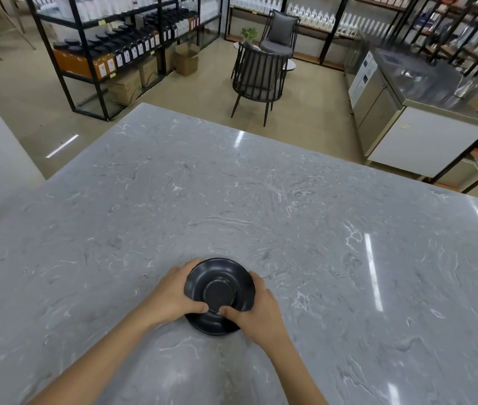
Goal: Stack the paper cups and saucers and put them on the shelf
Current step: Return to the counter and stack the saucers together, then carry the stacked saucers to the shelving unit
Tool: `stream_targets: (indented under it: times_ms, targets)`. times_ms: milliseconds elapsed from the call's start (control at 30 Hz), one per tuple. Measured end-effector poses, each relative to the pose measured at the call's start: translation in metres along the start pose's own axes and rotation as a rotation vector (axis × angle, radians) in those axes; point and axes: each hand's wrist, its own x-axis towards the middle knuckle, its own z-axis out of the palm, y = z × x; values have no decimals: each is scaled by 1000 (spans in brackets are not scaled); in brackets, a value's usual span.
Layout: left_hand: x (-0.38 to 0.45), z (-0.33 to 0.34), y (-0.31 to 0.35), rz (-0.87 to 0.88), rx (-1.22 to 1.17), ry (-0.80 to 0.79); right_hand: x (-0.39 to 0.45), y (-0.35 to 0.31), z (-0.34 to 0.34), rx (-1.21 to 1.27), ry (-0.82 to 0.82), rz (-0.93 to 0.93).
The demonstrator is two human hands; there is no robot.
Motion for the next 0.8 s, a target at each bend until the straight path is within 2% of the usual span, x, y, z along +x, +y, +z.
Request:
stream_targets:
  times_ms: [167, 433, 800]
  targets:
    - [-3, 0, 0, -6, -41, -18, 1, 0, -1, 17, -24, 1]
    - [-47, 17, -15, 17, -88, 71, -28, 5, 3, -27, -122, -48]
    - [-143, 38, -30, -81, -209, 409, -53, -13, 15, -118, -362, -257]
